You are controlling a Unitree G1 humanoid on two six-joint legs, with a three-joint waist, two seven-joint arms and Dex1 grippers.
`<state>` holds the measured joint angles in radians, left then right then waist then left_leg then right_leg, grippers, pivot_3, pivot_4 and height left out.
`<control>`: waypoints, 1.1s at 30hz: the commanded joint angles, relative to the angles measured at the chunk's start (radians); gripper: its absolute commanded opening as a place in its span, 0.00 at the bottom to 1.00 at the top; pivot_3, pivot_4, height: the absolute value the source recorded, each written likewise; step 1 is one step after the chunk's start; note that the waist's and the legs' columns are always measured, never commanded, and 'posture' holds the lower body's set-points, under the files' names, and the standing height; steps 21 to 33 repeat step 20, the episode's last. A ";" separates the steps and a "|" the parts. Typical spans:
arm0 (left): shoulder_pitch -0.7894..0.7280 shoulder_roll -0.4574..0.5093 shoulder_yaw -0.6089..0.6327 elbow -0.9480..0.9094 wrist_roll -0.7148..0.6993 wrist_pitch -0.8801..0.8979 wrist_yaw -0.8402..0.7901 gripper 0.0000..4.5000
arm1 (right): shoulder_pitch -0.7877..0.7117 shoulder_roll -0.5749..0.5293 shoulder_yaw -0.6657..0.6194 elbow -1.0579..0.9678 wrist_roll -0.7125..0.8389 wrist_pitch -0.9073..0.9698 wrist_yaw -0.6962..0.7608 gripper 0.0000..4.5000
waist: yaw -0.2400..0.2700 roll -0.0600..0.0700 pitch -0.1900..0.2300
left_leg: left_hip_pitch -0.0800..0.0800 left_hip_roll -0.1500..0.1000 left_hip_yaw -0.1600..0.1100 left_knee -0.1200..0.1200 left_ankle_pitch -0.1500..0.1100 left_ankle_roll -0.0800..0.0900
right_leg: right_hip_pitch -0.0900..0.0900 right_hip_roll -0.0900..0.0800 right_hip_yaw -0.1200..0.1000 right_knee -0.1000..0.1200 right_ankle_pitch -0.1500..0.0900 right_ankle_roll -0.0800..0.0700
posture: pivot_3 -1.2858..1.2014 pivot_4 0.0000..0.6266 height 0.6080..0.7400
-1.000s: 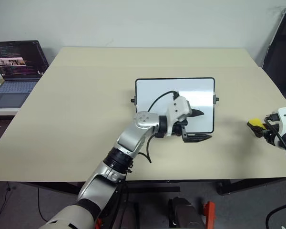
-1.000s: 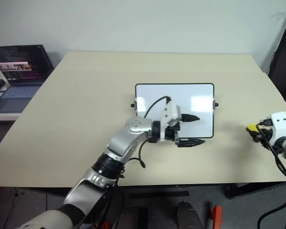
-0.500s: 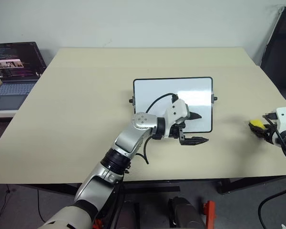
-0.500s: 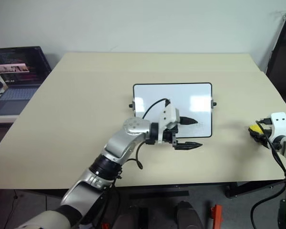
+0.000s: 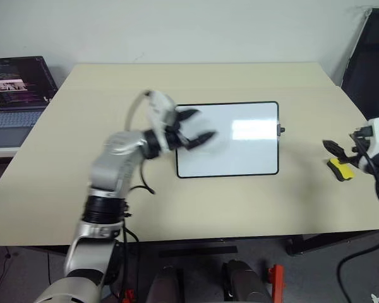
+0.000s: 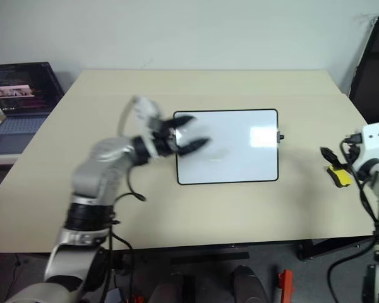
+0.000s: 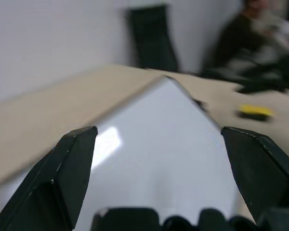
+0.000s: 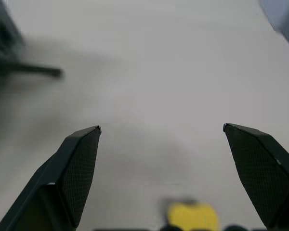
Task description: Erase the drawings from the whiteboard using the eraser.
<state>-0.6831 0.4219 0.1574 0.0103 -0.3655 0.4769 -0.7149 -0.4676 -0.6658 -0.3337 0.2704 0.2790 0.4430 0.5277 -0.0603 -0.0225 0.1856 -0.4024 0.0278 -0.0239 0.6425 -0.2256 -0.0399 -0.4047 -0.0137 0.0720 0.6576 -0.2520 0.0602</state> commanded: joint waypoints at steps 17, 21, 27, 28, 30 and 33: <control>0.130 -0.190 -0.036 0.555 0.328 -0.562 0.526 1.00 | -0.101 0.225 0.011 0.415 -0.060 -0.456 -0.187 0.99 | 0.028 0.000 0.000 | -0.003 -0.003 0.001 -0.001 0.000 -0.001 | -0.002 -0.004 -0.001 0.000 0.003 -0.004 | 0.52 0.24 1.00; 0.115 -0.206 -0.033 0.580 0.323 -0.582 0.543 1.00 | -0.110 0.227 0.019 0.424 -0.064 -0.464 -0.184 0.99 | 0.027 0.000 0.000 | -0.003 -0.003 0.001 -0.001 0.000 -0.001 | -0.002 -0.004 -0.001 0.000 0.003 -0.004 | 0.52 0.24 1.00; 0.115 -0.206 -0.033 0.580 0.323 -0.582 0.543 1.00 | -0.110 0.227 0.019 0.424 -0.064 -0.464 -0.184 0.99 | 0.027 0.000 0.000 | -0.003 -0.003 0.001 -0.001 0.000 -0.001 | -0.002 -0.004 -0.001 0.000 0.003 -0.004 | 0.52 0.24 1.00; 0.115 -0.206 -0.033 0.580 0.323 -0.582 0.543 1.00 | -0.110 0.227 0.019 0.424 -0.064 -0.464 -0.184 0.99 | 0.027 0.000 0.000 | -0.003 -0.003 0.001 -0.001 0.000 -0.001 | -0.002 -0.004 -0.001 0.000 0.003 -0.004 | 0.52 0.24 1.00; 0.115 -0.206 -0.033 0.580 0.323 -0.582 0.543 1.00 | -0.110 0.227 0.019 0.424 -0.064 -0.464 -0.184 0.99 | 0.027 0.000 0.000 | -0.003 -0.003 0.001 -0.001 0.000 -0.001 | -0.002 -0.004 -0.001 0.000 0.003 -0.004 | 0.52 0.24 1.00; 0.115 -0.206 -0.033 0.580 0.323 -0.582 0.543 1.00 | -0.110 0.227 0.019 0.424 -0.064 -0.464 -0.184 0.99 | 0.027 0.000 0.000 | -0.003 -0.003 0.001 -0.001 0.000 -0.001 | -0.002 -0.004 -0.001 0.000 0.003 -0.004 | 0.52 0.24 1.00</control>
